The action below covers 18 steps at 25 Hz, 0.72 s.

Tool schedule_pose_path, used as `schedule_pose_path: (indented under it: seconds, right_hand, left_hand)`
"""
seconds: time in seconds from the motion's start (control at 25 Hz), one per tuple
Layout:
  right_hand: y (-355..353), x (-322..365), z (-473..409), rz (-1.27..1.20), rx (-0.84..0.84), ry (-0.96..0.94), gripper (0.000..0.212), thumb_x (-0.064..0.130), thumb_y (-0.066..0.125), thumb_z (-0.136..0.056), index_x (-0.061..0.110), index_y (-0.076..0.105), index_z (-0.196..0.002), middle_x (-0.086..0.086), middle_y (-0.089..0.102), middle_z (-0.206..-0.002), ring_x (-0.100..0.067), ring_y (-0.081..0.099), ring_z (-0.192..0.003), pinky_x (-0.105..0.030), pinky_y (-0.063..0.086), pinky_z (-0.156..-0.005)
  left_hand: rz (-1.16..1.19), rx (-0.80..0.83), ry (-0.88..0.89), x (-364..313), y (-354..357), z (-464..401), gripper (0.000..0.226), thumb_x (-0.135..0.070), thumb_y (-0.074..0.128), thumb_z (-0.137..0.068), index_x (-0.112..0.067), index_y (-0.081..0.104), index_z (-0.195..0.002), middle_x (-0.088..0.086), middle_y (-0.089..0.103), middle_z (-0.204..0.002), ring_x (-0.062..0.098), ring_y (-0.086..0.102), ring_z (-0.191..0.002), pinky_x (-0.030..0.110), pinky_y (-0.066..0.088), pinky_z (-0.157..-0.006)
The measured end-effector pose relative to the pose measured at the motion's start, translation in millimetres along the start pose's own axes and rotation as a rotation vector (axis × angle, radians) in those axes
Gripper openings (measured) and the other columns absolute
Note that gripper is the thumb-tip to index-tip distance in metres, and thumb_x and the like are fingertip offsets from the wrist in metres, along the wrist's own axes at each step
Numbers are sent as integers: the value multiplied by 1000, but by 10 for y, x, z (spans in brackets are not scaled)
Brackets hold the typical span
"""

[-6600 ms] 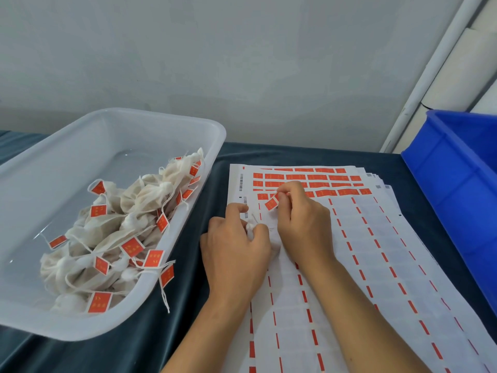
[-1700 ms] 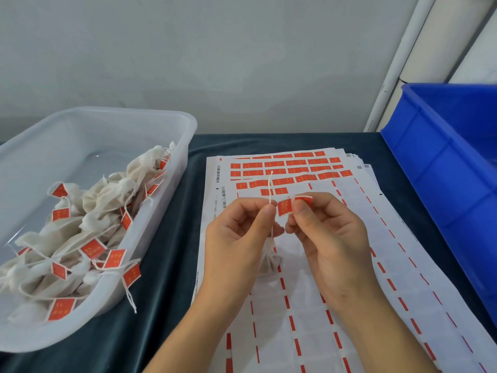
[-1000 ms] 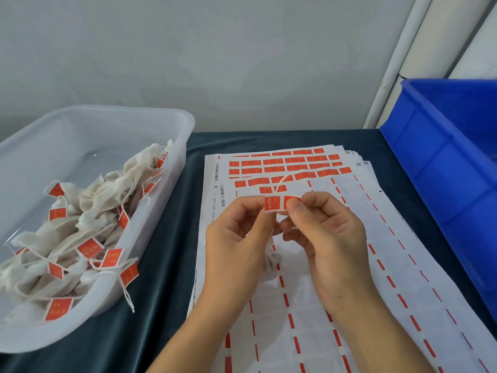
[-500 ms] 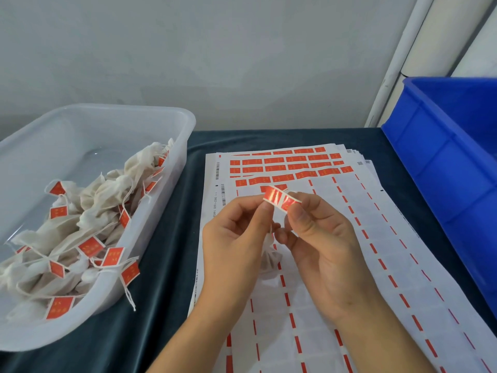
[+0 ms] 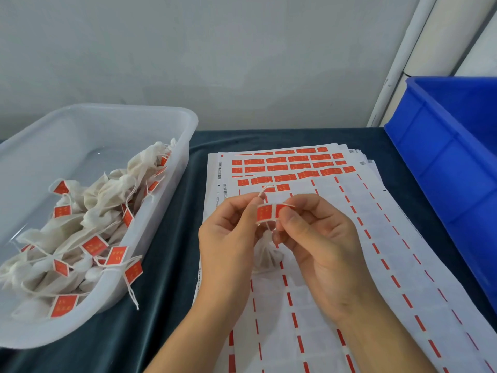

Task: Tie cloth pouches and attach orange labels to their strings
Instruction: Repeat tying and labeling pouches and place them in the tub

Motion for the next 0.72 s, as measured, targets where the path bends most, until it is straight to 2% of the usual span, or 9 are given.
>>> schedule_pose_path:
  seconds: [0.12,0.24,0.44,0.72]
  right_hand:
    - [-24,4,3,101,-51,-51,13,29,76,-83,25,76,-95,-4,78,-94,-26,75,-87,-30,61,-77]
    - [-32,30,15,155,-96,-99,15,33,80,-82,25,76,-94,1,78,-92,-22,76,-86,-25,61,-73]
    - [-90,25,11,197,-216,-137,19,35,78,-79,24,76,-94,4,78,-92,-20,76,-85,-24,61,-69]
    - [-118,23,5,218,-252,-157,14,33,79,-81,25,77,-93,4,78,-90,-21,76,-84,-25,61,-64]
  left_hand:
    - [-26,11,9,1,-3,4,19,-12,71,-98,-25,83,-92,1,81,-98,21,79,-95,31,64,-80]
    - [-100,23,59,-9,17,19,18,-6,70,-95,-20,82,-93,4,80,-93,22,78,-86,35,64,-80]
    - [-190,56,135,-42,68,69,14,-14,70,-100,-21,81,-96,-4,81,-95,19,78,-91,23,62,-80]
    - [-208,101,160,-46,91,77,16,-11,67,-101,-17,81,-98,-1,81,-96,24,77,-93,29,63,-82]
Point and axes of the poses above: each hand's wrist, its own z-axis away from the middle knuckle, its own y-axis out of the palm, x = y × z, the point moved 4 cm from there along -z, towards the middle knuckle
